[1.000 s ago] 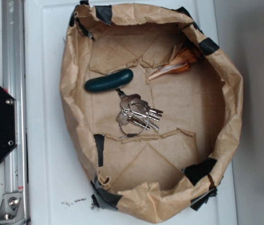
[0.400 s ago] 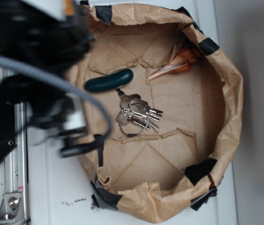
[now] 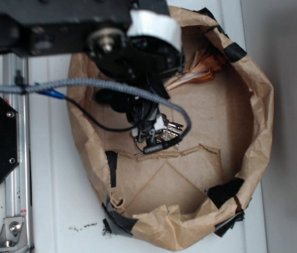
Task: Grab the plastic pickle.
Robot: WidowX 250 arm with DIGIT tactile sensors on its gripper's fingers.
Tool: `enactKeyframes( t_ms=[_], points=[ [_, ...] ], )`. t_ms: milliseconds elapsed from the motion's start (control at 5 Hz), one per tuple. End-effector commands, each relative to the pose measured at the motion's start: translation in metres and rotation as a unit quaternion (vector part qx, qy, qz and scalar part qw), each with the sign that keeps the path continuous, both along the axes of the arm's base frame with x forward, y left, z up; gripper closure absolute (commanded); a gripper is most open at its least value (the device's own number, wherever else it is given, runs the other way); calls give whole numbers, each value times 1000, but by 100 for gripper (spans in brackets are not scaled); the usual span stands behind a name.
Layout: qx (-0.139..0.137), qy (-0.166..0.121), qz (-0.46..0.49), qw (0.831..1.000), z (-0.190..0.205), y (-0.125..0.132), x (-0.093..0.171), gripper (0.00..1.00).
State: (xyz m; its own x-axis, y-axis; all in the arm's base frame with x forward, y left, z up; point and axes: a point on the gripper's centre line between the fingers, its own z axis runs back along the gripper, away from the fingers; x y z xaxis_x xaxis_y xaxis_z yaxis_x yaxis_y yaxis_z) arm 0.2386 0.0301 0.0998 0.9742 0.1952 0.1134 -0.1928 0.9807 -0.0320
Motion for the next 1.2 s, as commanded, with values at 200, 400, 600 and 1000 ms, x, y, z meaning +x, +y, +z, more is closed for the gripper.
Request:
enactKeyframes(
  t_ms=[200,400,600,1000],
  points=[
    [-3,47,-65,997,-57,46,-24,0],
    [40,47,-81,995,-55,39,-21,100],
    [42,43,-93,994,-54,34,-22,100],
    [45,39,-96,994,-54,29,-19,100]
  ],
)
